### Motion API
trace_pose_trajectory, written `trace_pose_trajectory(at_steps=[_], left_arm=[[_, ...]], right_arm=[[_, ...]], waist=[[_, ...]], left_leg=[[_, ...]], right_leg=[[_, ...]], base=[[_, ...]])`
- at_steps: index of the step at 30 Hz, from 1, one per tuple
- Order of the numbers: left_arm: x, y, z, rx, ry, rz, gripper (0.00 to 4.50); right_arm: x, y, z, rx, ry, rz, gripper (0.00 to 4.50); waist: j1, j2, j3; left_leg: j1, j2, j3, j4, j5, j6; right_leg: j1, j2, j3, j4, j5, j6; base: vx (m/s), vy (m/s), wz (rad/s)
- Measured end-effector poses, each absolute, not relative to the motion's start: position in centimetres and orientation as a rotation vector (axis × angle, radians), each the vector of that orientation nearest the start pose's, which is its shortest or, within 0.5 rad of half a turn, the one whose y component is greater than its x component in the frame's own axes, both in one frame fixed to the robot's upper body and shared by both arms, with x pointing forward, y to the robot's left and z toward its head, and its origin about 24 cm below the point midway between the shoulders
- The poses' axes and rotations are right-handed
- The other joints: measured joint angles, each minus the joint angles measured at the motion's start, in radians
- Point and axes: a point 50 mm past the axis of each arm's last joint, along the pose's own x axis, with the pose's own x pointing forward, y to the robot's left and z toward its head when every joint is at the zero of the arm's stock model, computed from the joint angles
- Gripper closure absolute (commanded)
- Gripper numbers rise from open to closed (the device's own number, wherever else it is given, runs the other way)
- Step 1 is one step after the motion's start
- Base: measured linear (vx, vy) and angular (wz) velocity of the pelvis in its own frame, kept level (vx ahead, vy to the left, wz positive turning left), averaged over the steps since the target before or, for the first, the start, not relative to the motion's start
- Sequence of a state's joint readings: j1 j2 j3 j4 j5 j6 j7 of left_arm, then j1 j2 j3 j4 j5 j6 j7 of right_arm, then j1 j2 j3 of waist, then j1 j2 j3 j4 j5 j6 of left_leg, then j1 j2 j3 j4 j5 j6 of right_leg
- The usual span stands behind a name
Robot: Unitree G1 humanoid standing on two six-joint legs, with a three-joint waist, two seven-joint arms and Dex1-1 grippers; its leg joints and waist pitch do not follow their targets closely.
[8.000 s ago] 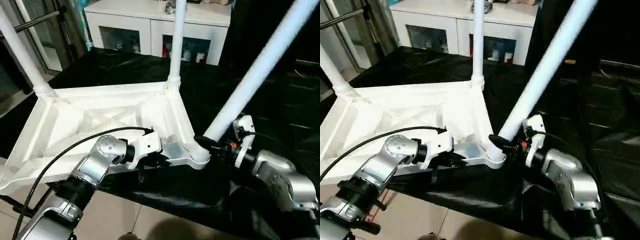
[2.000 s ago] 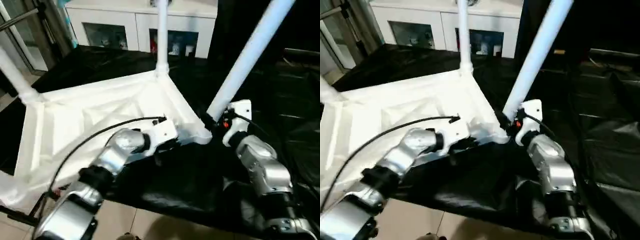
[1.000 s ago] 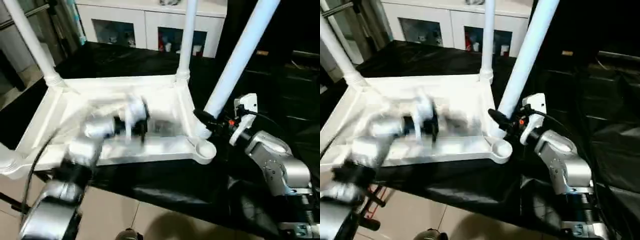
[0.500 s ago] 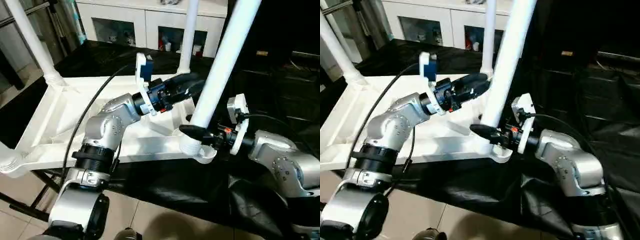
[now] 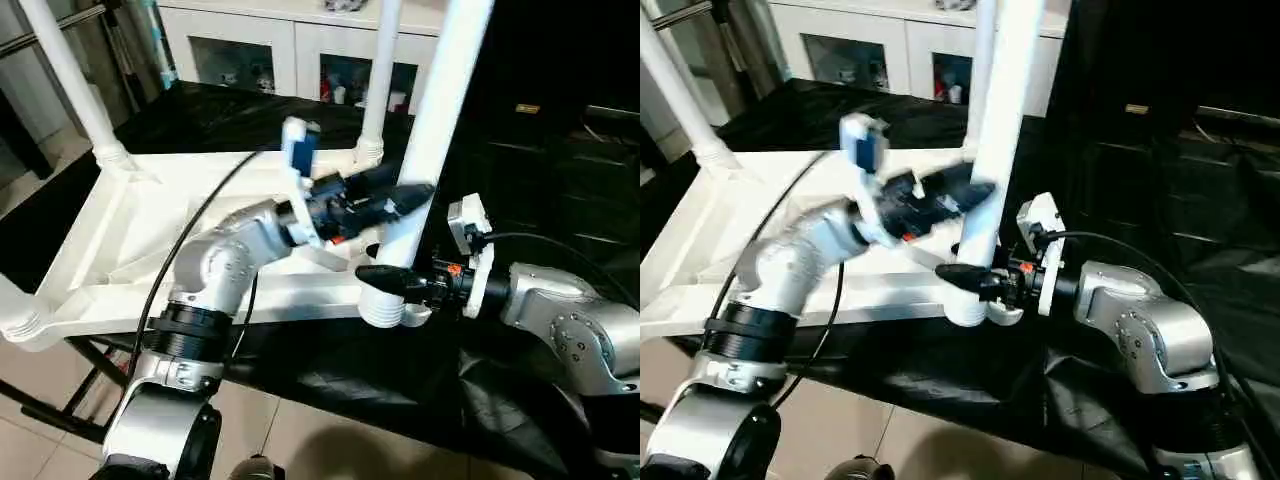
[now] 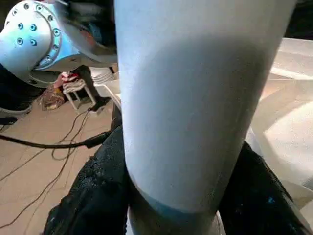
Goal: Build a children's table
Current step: Insert table leg to table base
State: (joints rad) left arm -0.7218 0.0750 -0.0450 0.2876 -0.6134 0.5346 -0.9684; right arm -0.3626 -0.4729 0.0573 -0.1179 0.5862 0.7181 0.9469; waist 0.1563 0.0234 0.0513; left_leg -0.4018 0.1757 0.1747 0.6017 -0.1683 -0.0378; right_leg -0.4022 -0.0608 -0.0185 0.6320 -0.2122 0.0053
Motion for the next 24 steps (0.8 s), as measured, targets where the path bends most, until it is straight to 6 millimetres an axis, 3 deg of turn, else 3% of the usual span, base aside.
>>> trace_pose_trajectory(at_steps=[8, 24], left_arm=[[32.5, 4.0, 16.6, -0.525, 0.002, -1.342, 0.97], [32.3, 3.7, 16.9, -0.474, 0.002, -1.286, 2.28]], right_arm=[[27.6, -14.7, 12.1, 0.151, 0.292, 1.166, 2.61], [28.2, -14.7, 11.9, 0.144, 0.298, 1.105, 2.61]], waist=[[0.006, 0.0, 0.0], [0.012, 0.0, 0.0]], left_leg=[[0.0, 0.0, 0.0, 0.001, 0.0, 0.0], [0.0, 0.0, 0.0, 0.002, 0.0, 0.001]], right_leg=[[0.0, 0.0, 0.0, 0.0, 0.001, 0.0], [0.0, 0.0, 0.0, 0.001, 0.002, 0.0]], base=[[0.0, 0.0, 0.0], [0.0, 0.0, 0.0]])
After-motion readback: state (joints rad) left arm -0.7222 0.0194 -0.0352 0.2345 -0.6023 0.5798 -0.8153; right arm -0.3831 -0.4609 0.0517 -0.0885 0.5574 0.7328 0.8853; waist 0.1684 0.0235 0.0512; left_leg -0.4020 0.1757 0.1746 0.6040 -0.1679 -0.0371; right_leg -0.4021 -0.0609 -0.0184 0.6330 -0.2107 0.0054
